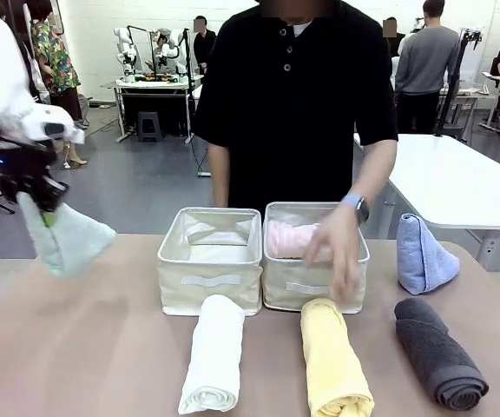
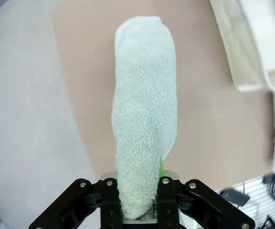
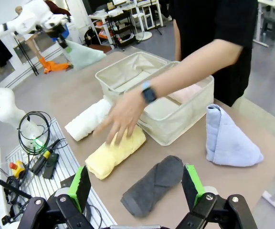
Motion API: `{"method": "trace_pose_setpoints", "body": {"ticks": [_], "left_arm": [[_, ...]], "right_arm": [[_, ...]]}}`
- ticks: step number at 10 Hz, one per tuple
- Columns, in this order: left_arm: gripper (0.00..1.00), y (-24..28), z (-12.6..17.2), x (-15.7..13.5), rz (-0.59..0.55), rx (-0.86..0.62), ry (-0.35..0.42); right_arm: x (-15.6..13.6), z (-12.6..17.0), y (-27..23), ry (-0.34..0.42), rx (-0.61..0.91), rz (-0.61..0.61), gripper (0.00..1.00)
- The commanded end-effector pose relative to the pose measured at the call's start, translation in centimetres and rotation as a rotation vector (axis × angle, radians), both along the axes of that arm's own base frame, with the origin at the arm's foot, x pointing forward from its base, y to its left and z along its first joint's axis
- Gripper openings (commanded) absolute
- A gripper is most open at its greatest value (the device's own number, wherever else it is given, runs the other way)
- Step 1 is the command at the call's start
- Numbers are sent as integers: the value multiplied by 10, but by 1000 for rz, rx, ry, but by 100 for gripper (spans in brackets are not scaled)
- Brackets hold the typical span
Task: Sort the towels based on their folding style.
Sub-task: Pick up one triangle-folded towel and place it in the left Fabric basket.
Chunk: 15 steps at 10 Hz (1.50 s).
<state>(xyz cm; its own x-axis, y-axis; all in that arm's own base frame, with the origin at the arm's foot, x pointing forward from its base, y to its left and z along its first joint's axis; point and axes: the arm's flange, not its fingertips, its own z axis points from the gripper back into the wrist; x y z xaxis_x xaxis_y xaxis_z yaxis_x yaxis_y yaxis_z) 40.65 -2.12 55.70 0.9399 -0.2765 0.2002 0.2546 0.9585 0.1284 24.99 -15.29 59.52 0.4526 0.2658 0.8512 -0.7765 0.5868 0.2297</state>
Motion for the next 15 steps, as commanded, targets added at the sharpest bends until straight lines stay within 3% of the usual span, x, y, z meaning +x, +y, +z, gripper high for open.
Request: {"method": "trace_pose_setpoints", "body": {"ticks": [1, 3, 4, 5, 11, 12, 13, 15], "left_arm": [[5, 17, 38, -48, -25, -38, -61], [5, 30, 62, -74, -15, -59, -83], [5, 33, 63, -78, 46, -84, -50], [5, 28, 65, -75, -6, -27, -79], [5, 28, 65, -75, -6, -27, -79], [21, 29, 63, -77, 0, -34, -56], [21, 5, 81, -73, -144, -77, -158], [21, -48, 121, -66, -430, -109, -259]], "right_arm": [[2, 3, 0, -20, 19, 13, 100], [2, 3, 0, -20, 19, 13, 100], [2, 3, 0, -20, 19, 13, 100], [2, 3, 0, -20, 19, 13, 100], [2, 3, 0, -20, 19, 13, 100], [2, 3, 0, -20, 19, 13, 100], [2, 3, 0, -20, 19, 13, 100], [2, 3, 0, -20, 19, 13, 100]]}}
